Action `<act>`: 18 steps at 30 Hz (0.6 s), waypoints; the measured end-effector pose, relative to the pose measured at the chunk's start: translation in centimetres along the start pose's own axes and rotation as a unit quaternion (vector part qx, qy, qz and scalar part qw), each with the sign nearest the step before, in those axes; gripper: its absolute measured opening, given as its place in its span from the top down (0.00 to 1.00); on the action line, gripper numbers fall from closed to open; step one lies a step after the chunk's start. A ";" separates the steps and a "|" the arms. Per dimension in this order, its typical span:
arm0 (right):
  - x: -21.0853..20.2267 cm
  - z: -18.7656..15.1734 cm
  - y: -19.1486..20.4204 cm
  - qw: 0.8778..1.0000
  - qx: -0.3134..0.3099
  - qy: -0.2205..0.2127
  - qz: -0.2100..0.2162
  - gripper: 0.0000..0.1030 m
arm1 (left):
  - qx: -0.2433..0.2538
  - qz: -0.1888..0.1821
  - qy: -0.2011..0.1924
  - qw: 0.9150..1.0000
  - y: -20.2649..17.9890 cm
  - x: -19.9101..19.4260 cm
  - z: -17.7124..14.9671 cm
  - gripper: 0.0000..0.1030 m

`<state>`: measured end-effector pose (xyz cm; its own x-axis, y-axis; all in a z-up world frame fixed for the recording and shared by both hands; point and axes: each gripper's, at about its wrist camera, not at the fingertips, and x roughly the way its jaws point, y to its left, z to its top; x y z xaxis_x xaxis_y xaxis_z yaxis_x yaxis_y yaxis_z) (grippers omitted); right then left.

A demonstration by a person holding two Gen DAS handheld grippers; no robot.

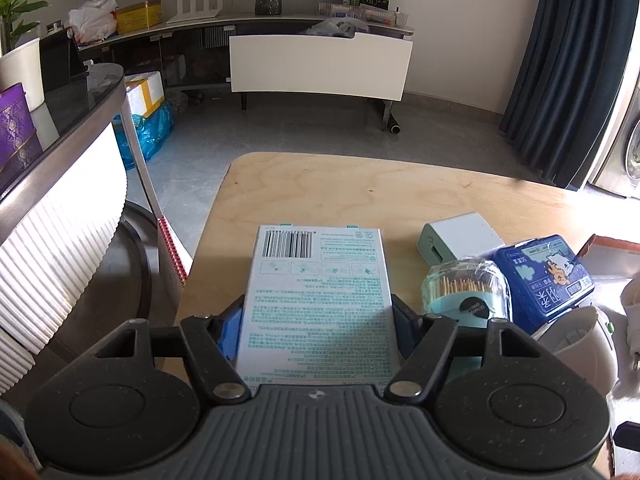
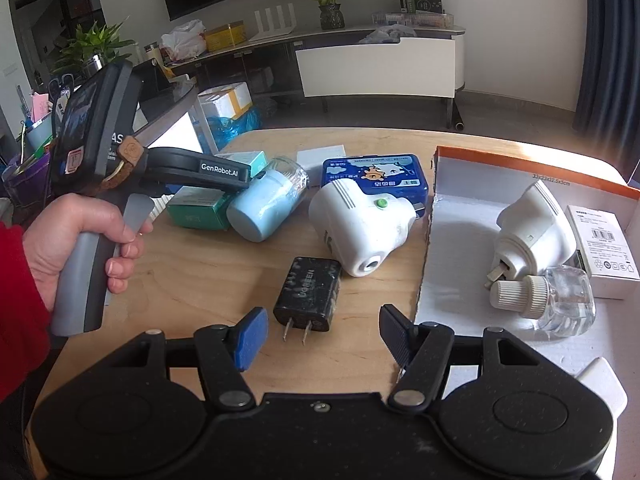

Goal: Organize rigid objects
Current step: 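Grasp the teal-white box with the left tool while the right tool grasps the black charger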

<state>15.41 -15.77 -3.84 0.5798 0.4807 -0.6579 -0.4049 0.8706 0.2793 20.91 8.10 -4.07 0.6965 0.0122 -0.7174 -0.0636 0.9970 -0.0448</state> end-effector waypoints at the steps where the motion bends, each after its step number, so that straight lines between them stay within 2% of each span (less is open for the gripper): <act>1: 0.4 0.2 0.2 1.000 -0.001 0.004 0.002 0.27 | -0.001 0.000 -0.002 1.000 0.2 -0.4 -0.2 0.31; 4: 1.9 0.8 0.8 1.000 -0.003 0.018 0.003 0.27 | -0.013 0.002 -0.010 1.000 0.5 -2.1 -1.0 0.31; 9: 3.8 2.1 1.7 0.999 -0.007 0.049 -0.009 0.40 | -0.032 0.006 -0.019 0.999 0.8 -5.3 -2.5 0.31; 11: 4.1 2.4 2.0 0.998 -0.021 0.051 -0.023 0.57 | -0.037 0.003 -0.019 0.999 0.7 -6.3 -3.1 0.31; 18: 2.7 1.6 2.2 0.999 -0.017 0.033 -0.015 0.57 | -0.041 -0.002 -0.026 0.999 -0.1 -9.0 -4.9 0.31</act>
<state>17.20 -12.41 -3.84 0.5440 0.4457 -0.7109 -0.4121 0.8800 0.2363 11.18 7.50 -1.04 0.7335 0.0154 -0.6795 -0.1182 0.9874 -0.1053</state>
